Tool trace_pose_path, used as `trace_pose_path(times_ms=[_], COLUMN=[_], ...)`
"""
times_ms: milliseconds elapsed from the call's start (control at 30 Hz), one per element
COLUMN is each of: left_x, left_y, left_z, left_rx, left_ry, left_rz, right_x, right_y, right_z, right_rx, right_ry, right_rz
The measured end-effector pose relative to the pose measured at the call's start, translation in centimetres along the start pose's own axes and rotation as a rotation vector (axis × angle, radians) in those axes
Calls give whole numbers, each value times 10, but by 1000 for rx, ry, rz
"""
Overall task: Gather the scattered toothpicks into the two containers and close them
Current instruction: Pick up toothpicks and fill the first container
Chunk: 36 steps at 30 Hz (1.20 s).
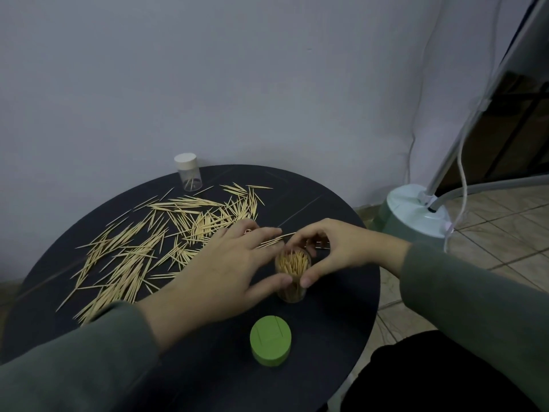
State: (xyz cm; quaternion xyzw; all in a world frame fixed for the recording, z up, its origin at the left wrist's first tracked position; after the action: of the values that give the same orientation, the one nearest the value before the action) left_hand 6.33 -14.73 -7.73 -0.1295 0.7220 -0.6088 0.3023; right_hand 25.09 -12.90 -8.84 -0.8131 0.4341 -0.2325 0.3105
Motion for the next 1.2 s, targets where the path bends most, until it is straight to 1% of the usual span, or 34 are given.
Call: trace_pose_path(times_ms=[200,333,400,500,567,667,733,767,833,933,1033,1200], left_x=[0,-2,-2,-3,-3,-4,-8,-11,-14,-17,-26,-39], left_y=[9,9,10,10,8,8,12,17,31,46,54,57], left_z=[16,20,18,15,10,-4,-16,-23,-33,-37,-34,-36], left_rx=[-108,-14,-7,27,137,312,309,273,189,148,94,10], left_ry=[117,85,102,110,52,-115,-239,-295,-369,-411,-418,-420], left_rz=[51,76,56,29,61,170,200,164,32,-100,-165,-205], right_x=[-1,0,-1,-2,-2,-3,-4,-5,-7,-10,-15,-27], right_y=[0,0,0,1,2,-1,-5,-7,-11,-14,-16,-13], right_z=[-1,-2,0,3,7,13,14,16,21,29,35,38], right_rx=[3,3,-10,87,200,356,482,546,643,705,726,691], right_ry=[-26,-46,-41,8,35,113,145,169,238,330,376,341], right_rz=[12,7,4,-36,-61,-49,15,60,143,203,235,264])
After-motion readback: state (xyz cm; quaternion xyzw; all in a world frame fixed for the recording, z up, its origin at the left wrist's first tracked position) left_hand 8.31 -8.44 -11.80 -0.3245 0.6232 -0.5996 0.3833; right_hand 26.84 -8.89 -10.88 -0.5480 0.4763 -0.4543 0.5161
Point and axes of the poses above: each hand's wrist, its own x-axis away from the middle knuckle, its own y-axis out of the palm, z = x × y, the point moved 4 cm from there along -x, towards the middle knuckle
